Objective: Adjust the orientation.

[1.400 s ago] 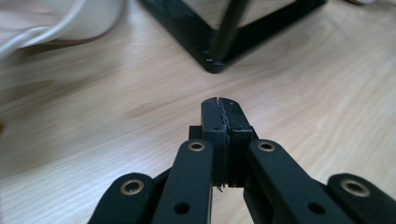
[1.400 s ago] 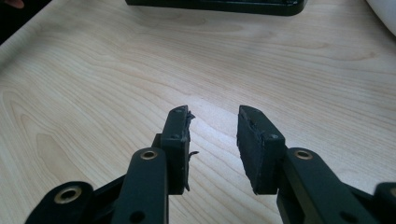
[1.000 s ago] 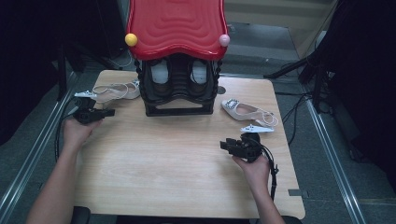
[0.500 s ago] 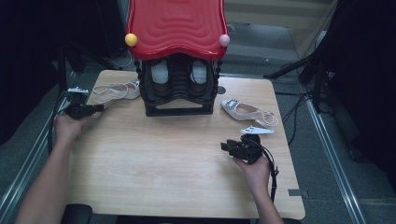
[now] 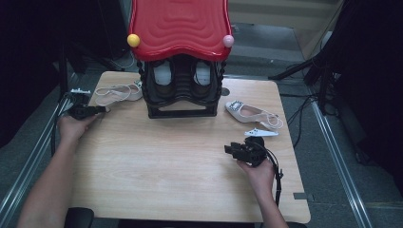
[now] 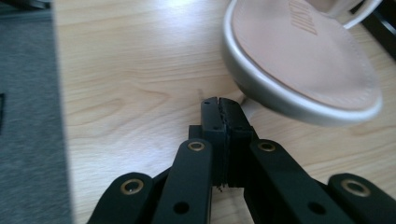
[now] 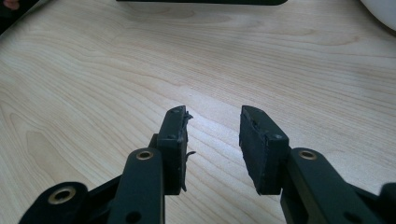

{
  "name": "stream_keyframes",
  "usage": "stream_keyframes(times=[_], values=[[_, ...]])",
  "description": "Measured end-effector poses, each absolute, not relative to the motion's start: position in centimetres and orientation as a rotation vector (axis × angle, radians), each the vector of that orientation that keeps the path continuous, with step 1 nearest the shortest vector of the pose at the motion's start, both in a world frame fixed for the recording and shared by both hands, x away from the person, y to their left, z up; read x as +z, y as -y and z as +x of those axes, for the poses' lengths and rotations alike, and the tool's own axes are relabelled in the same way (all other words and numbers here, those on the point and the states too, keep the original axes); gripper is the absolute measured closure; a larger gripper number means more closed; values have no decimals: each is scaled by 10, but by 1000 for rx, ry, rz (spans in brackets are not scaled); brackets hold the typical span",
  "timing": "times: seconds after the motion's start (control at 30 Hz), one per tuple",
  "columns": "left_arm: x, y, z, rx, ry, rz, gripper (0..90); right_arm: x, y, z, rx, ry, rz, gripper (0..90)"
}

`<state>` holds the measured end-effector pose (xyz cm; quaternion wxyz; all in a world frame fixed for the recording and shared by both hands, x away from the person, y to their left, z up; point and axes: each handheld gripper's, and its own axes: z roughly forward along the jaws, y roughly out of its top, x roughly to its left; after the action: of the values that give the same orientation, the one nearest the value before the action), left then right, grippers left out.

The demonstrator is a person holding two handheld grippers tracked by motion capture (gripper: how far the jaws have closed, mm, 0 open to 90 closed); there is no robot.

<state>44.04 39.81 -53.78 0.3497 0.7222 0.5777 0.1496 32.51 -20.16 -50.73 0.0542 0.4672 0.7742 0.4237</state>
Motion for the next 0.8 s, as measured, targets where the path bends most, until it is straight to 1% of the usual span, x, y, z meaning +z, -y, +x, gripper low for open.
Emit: stream_keyframes(times=[0.17, 0.27, 0.43, 0.8], values=[[-533, -384, 438, 325, -1494, 1865, 899, -507, 202, 324, 1292, -2350, 1417, 634], [-533, -375, 435, 312, -1479, 1889, 895, -507, 202, 324, 1290, -2352, 1414, 632], [-533, -361, 428, 270, -1494, 1869, 884, -506, 203, 324, 1299, -2351, 1416, 632], [-527, -329, 417, 240, -1491, 1865, 858, -506, 201, 326, 1301, -2360, 1408, 629]])
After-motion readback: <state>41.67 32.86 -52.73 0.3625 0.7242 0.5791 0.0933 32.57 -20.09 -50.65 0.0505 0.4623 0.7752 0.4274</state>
